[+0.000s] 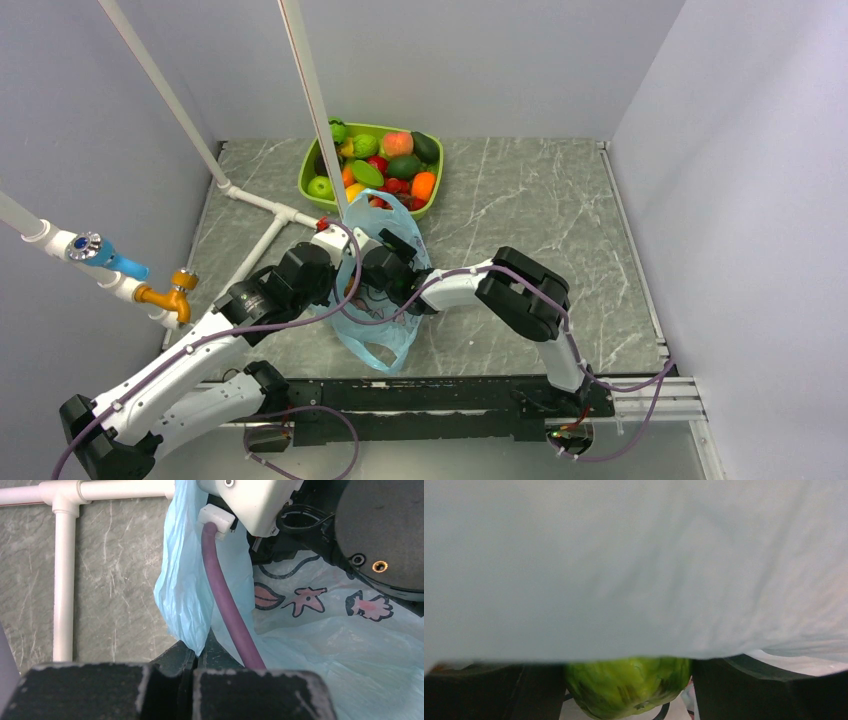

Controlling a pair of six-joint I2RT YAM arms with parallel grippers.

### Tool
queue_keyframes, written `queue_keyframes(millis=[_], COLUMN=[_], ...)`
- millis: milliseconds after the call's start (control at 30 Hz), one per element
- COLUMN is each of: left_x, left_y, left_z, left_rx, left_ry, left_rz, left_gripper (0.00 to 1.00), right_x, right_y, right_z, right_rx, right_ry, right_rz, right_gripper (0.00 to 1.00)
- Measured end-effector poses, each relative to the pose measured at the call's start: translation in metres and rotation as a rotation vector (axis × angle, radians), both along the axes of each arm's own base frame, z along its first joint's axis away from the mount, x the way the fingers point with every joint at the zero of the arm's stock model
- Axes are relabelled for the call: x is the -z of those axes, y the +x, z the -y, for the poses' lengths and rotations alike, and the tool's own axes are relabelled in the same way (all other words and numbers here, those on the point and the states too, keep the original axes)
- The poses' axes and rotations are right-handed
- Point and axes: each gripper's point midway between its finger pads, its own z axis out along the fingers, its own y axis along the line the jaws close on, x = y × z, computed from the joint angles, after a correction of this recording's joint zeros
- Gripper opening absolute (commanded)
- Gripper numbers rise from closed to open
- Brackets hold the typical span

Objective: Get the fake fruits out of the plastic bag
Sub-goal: Take out the fake fruit from the plastic bag.

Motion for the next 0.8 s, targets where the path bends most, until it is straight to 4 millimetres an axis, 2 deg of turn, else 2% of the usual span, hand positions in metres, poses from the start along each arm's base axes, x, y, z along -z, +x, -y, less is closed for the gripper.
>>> queue_keyframes(millis=[333, 433, 667, 800], left_x=[0.002, 0.002, 0.001, 0.0], left_y=[0.0, 0.0, -0.001, -0.001], left_z=[0.002, 0.002, 0.004, 0.007], left_rx=[0.005, 0.006, 0.014, 0.024], left_ry=[0.0, 0.0, -0.009, -0.02], left_rz=[-0.007, -0.007, -0.005, -0.003], left_gripper=[0.0, 0.0, 0.0, 0.0], right_x=[-0.001, -0.004, -0.034, -0.055], right_y=[-0.004, -0.009, -0.026, -0.04], right_z=[-0.003, -0.005, -0.004, -0.01], right_rx=[0.002, -0.004, -0.024, -0.056], right_ry=[0.05, 0.076, 0.202, 0.316], right_rz=[-0.038, -0.068, -0.118, -0.168], right_gripper=[0.32, 0.24, 0.09, 0.03])
